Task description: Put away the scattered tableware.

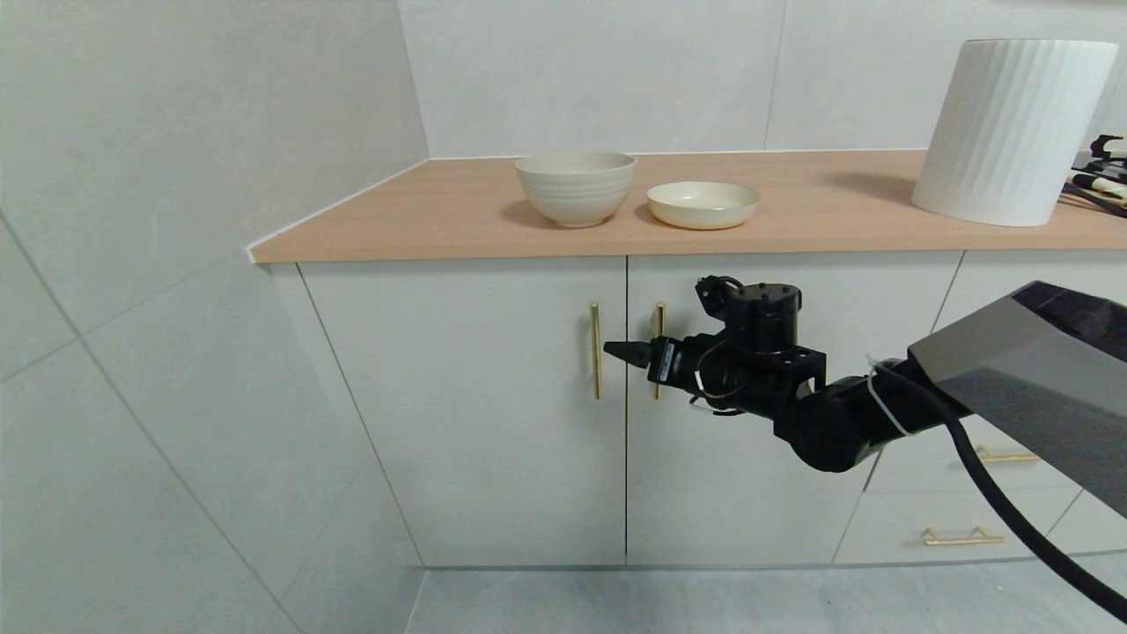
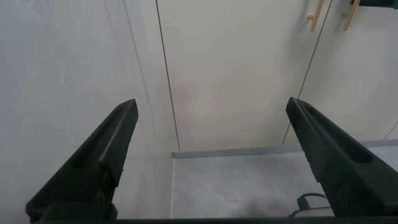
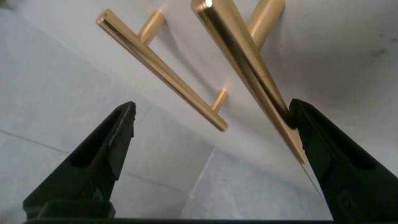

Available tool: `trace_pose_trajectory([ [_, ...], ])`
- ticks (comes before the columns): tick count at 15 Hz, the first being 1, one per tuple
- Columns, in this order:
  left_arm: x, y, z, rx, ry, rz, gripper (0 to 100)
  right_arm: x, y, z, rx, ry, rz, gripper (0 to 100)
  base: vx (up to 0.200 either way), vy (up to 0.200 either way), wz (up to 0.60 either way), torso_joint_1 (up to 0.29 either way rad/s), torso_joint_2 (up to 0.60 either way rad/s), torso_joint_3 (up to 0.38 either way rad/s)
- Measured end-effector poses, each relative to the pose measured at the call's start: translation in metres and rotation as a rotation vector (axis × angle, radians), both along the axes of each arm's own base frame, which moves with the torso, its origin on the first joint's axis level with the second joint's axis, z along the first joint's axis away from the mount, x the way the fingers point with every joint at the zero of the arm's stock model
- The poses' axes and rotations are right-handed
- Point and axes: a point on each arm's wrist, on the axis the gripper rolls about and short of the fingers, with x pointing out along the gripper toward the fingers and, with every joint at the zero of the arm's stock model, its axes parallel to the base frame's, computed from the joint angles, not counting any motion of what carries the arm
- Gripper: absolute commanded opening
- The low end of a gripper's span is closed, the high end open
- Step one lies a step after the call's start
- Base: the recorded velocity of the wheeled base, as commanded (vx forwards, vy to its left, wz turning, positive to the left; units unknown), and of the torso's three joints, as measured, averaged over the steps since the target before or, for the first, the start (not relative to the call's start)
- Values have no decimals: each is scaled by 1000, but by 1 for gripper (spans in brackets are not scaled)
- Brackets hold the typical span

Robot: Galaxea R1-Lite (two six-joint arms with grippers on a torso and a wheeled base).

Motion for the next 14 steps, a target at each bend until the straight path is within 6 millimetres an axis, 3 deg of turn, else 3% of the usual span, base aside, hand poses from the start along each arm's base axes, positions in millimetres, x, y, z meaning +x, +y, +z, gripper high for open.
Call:
trace_pose_trajectory([
  [14,0,0,0,0,0,0,100,-16,6,0,22,39,41,100,0,0,0,0,0,0],
])
